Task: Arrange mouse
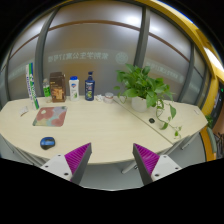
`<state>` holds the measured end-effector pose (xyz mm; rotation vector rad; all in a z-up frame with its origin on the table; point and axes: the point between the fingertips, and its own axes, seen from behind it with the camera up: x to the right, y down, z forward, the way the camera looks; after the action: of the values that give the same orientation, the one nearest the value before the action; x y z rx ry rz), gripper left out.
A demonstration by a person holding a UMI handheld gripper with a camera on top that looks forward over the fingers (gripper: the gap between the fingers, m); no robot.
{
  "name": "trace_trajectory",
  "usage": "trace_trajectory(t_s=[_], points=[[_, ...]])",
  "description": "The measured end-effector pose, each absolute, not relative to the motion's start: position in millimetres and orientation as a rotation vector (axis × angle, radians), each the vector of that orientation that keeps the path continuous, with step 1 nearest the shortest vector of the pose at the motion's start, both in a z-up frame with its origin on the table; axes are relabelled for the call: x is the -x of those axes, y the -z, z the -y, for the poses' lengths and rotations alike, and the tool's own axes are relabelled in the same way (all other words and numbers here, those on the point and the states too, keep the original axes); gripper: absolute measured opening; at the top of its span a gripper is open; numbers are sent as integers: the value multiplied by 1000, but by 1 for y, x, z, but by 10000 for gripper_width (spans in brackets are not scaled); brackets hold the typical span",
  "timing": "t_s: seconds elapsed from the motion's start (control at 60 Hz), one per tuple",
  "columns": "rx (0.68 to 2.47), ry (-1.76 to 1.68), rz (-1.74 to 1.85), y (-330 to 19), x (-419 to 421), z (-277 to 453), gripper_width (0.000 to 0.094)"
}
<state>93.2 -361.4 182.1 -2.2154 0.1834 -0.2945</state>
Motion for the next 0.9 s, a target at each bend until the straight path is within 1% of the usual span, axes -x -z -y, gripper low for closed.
trace_trajectory(t_s=[0.083, 0.217, 0.3, 0.4, 0.633, 0.783, 0.9], points=[[2236, 286, -177, -170, -85, 369, 857], [2269, 271, -165, -138, -59, 386, 855], [2298, 223, -163, -113, -25, 394, 852], [2330, 128, -144, -86, 35, 392, 853], [2317, -47, -83, -36, 168, 330, 854], [2323, -62, -81, -6, 208, 280, 854], [2349, -60, -123, 7, 219, 254, 856]])
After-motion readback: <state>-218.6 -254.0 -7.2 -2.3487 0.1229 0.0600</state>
